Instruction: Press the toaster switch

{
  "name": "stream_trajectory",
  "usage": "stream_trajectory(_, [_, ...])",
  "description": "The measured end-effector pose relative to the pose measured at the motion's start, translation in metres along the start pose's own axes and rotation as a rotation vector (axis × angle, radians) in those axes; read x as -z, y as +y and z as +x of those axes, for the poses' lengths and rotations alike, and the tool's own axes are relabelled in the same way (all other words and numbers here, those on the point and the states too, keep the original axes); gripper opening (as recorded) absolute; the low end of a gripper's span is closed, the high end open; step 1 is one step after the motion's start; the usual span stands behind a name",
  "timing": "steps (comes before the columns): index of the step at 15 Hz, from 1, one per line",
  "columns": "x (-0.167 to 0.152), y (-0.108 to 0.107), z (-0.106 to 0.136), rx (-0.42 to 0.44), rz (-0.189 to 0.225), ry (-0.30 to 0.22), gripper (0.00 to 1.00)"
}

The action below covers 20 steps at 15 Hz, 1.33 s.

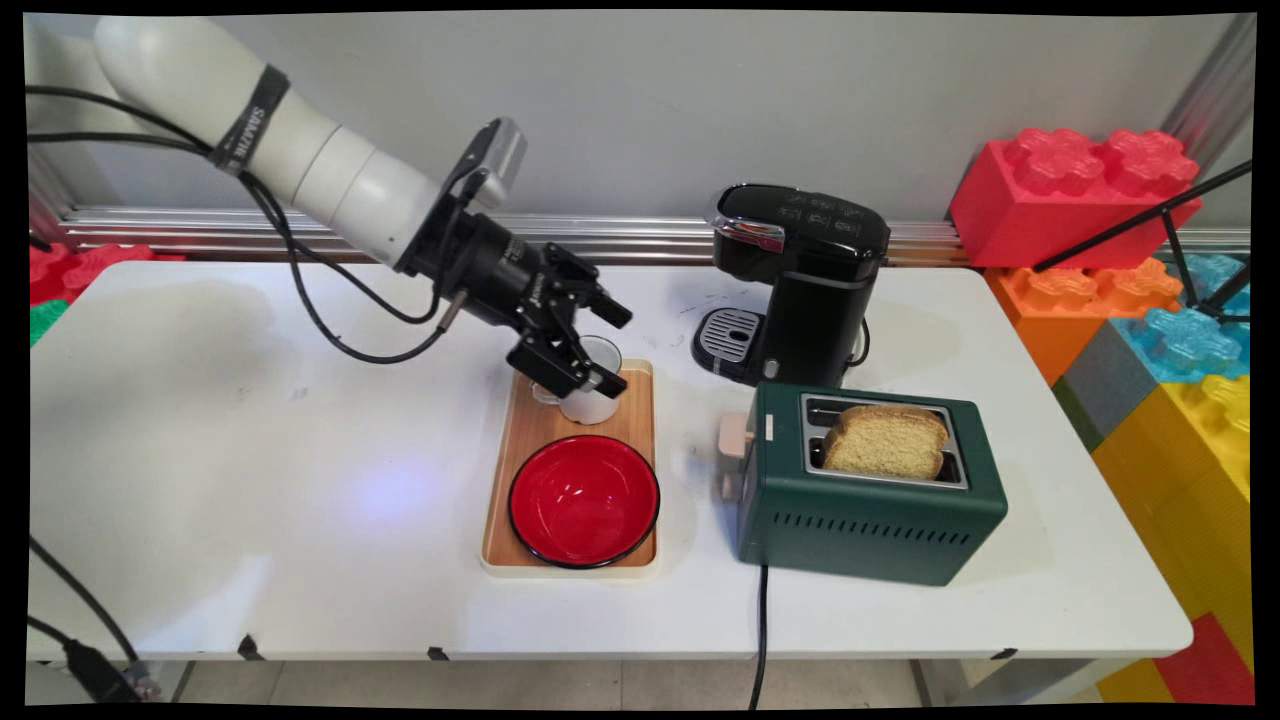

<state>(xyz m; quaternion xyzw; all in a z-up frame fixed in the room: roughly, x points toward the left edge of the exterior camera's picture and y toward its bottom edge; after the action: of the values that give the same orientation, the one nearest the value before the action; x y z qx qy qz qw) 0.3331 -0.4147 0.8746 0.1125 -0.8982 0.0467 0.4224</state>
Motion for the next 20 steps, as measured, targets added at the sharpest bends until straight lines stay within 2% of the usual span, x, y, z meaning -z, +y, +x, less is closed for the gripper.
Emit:
stream_trajectory(4, [-0.014, 0.006, 0.022, -0.029, -0.043, 0.0, 1.0])
stream_trajectory(9, [-0.029, 0.005, 0.035, -0.049, -0.067, -0.007, 1.0])
stream_trajectory(10, [-0.032, 0.004, 0.036, -0.052, -0.07, -0.008, 0.0])
stream_trajectory(20, [-0.055, 0.0, 0.04, -0.055, -0.109, -0.012, 0.0])
